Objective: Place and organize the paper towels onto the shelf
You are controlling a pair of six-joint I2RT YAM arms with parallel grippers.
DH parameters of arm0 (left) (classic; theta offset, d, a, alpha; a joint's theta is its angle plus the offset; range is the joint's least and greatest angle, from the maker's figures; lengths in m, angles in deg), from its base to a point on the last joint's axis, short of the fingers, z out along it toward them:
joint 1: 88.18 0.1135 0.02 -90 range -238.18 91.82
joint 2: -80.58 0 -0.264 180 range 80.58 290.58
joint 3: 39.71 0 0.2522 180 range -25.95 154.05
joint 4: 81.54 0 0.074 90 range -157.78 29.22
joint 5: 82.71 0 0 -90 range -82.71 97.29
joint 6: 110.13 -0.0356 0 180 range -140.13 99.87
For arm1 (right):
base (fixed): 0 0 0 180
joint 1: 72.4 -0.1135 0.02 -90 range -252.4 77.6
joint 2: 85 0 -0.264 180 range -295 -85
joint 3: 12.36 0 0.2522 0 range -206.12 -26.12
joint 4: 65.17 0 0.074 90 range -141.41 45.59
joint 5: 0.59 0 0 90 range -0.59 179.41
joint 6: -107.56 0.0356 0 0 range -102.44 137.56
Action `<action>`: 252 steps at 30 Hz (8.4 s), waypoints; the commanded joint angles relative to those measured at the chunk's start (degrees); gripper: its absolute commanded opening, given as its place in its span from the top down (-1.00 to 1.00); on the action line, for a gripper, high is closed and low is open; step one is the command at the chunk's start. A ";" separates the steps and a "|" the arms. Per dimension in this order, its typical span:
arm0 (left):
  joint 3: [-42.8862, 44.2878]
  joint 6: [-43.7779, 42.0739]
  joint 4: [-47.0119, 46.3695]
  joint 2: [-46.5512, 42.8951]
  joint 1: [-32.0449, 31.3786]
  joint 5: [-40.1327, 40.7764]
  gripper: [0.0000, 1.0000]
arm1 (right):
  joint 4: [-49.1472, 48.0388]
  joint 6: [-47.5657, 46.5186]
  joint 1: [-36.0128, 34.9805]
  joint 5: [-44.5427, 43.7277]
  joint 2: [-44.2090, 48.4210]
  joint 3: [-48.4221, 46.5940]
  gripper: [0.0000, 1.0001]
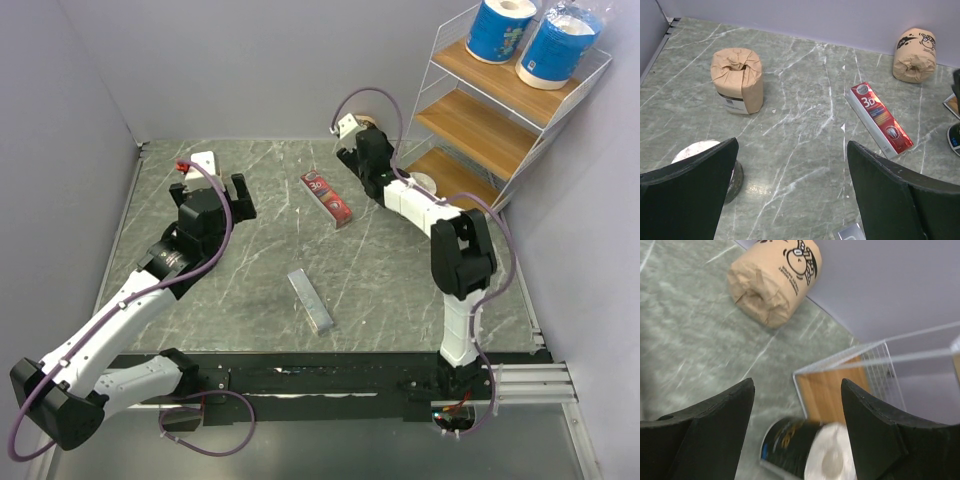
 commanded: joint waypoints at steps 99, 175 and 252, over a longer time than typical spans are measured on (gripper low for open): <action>0.96 -0.78 -1.30 -3.14 0.91 -0.43 -0.93 | 33.68 6.56 7.07 -4.62 18.83 -5.01 0.25; -0.01 -0.43 -2.09 -5.70 0.91 0.01 -0.93 | 22.60 -12.34 11.73 -13.59 21.76 -4.83 0.21; -1.49 30.60 22.26 10.47 39.23 -24.77 -0.75 | 32.71 41.01 -32.39 -6.03 59.64 29.00 -0.99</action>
